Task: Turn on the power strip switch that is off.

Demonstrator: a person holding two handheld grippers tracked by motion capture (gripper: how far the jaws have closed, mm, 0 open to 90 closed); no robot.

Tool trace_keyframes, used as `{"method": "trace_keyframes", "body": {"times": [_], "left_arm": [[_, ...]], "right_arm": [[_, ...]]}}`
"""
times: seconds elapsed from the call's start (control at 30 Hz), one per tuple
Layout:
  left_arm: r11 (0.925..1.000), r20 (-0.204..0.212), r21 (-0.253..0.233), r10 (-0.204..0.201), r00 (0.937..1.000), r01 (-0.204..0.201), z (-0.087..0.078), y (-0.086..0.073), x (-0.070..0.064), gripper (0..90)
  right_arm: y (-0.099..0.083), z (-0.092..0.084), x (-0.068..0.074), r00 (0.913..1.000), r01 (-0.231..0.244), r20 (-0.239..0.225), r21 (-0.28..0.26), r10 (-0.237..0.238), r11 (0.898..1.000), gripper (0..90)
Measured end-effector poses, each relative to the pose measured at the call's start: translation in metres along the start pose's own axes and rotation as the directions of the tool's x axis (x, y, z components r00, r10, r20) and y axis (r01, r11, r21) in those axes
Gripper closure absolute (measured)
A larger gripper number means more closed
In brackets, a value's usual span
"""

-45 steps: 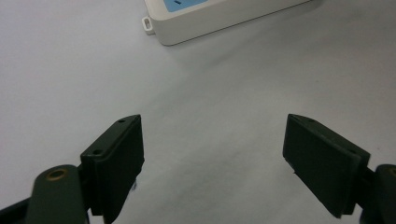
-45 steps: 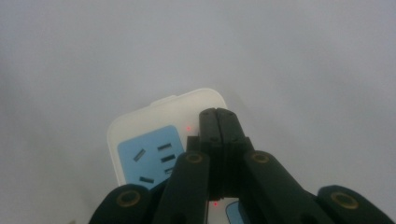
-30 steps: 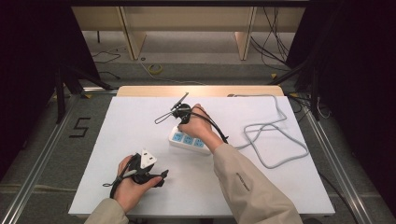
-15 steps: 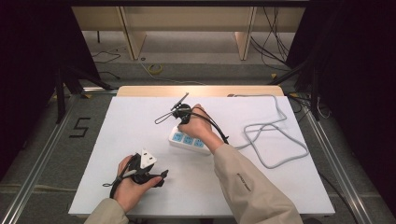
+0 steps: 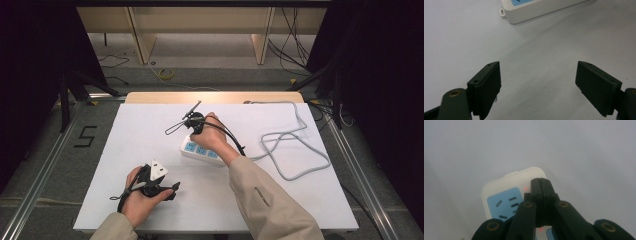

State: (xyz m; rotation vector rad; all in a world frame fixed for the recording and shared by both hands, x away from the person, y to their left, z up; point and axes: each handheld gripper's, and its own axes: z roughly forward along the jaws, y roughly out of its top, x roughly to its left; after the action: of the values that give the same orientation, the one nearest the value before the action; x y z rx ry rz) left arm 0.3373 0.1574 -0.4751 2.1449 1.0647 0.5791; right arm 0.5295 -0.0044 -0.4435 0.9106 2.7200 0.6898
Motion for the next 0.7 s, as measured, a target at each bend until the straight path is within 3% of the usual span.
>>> {"method": "trace_keyframes", "body": {"times": [0.7], "left_arm": [[0.9999,-0.001,-0.008,-0.007,1.0,0.007,0.0002,-0.0002,-0.0002,20.4]], "right_arm": [[-0.0033,-0.0073,-0.0031,0.9998,-0.017,-0.011,-0.014,0.017,1.0,90.0]]}}
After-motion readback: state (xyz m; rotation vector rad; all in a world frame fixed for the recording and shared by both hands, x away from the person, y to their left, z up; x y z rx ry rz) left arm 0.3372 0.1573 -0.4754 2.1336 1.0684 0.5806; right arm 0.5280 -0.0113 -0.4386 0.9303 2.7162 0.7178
